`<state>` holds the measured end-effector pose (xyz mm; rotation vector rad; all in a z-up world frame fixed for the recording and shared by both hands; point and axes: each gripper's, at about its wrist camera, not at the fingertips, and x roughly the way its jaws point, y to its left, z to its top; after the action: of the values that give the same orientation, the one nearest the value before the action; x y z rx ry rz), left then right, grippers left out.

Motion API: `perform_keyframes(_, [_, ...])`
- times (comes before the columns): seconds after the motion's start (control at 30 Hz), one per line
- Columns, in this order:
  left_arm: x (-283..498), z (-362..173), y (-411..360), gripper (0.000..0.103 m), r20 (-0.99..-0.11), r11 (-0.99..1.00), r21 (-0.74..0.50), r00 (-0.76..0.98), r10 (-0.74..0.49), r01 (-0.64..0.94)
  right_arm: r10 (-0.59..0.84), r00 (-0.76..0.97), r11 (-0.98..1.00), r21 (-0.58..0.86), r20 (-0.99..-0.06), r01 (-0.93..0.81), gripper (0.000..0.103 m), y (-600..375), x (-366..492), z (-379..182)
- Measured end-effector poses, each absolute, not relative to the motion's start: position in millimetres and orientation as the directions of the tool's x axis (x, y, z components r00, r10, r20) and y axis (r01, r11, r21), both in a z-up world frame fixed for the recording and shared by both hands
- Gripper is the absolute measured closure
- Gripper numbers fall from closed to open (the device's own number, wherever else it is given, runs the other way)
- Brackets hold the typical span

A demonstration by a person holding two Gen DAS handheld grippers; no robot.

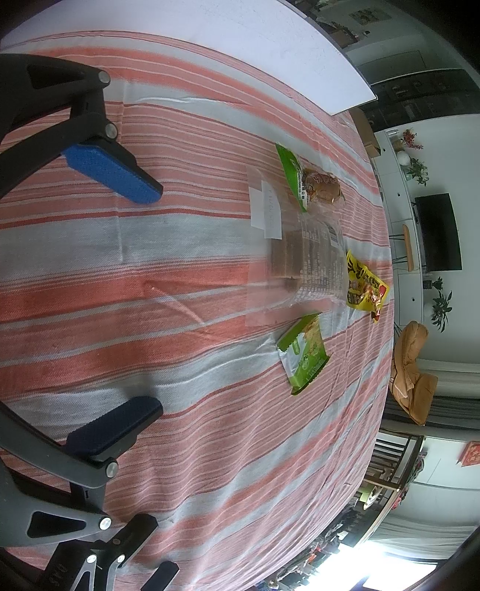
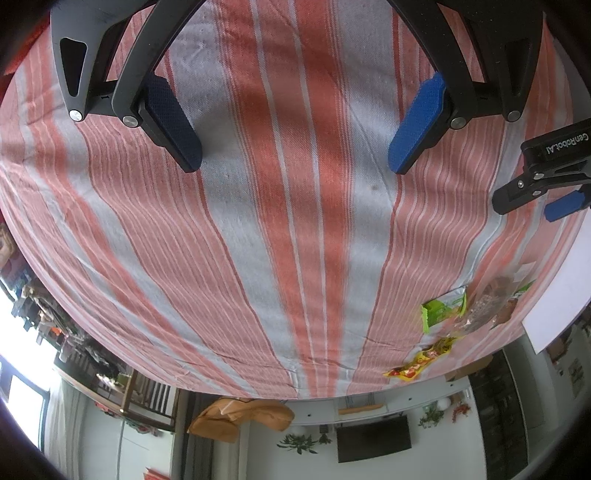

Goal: Organize snacks

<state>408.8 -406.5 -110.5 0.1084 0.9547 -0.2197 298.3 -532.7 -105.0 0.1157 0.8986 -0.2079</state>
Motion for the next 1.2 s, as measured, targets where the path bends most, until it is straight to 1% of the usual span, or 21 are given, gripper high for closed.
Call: perform_keyframes(1.2, [408, -112, -406, 0.000, -0.817, 0.972, -0.004, 0.559, -0.139, 0.235, -0.137, 0.587, 0.970, 0.011, -0.798, 0.242, 0.000, -537, 309, -104])
